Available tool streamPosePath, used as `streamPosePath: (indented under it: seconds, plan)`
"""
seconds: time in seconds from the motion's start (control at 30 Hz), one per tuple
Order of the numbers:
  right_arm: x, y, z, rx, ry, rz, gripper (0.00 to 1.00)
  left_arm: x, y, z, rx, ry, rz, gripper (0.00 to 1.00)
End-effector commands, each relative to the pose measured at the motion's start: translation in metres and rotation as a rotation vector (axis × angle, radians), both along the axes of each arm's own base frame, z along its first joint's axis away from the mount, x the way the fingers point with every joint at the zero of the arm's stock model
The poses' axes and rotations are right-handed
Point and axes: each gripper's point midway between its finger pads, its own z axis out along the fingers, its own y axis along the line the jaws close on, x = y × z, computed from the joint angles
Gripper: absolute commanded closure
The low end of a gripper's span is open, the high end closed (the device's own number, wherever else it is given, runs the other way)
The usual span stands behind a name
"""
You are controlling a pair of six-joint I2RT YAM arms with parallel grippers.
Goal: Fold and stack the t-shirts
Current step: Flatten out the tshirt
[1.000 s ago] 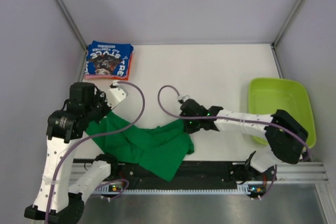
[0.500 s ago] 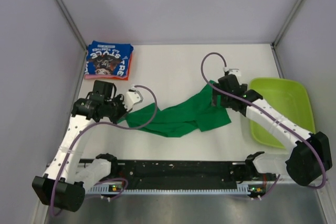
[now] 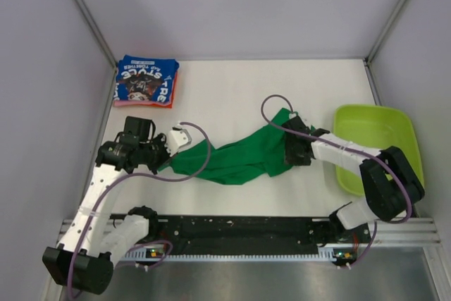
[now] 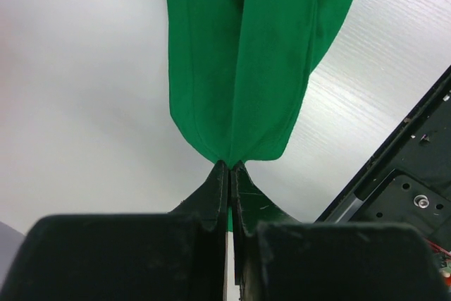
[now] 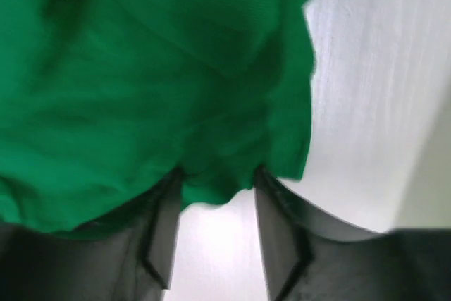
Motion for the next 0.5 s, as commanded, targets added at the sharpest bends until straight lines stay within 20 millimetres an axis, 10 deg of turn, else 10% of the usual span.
streamPosePath:
  seconds: [0.0, 0.1, 0.27, 0.47]
  plan:
    - [-0.008, 0.011, -0.024, 0.053, 0.065, -0.006, 0.71, 0.008, 0.003, 0.011, 0.007, -0.062, 0.024, 1.0]
    - [0.004, 0.003, -0.003, 0.039, -0.021, -0.025, 1.0, 0.011, 0.009, 0.014, 0.032, -0.075, 0.054, 1.0]
    - [0.023, -0.015, 0.067, 0.001, -0.203, -0.046, 1.0, 0.015, 0.011, 0.025, 0.033, -0.108, 0.062, 1.0]
    - [0.031, -0.028, 0.209, 0.026, -0.506, 0.017, 1.0, 0.025, 0.011, 0.065, 0.028, -0.203, 0.06, 1.0]
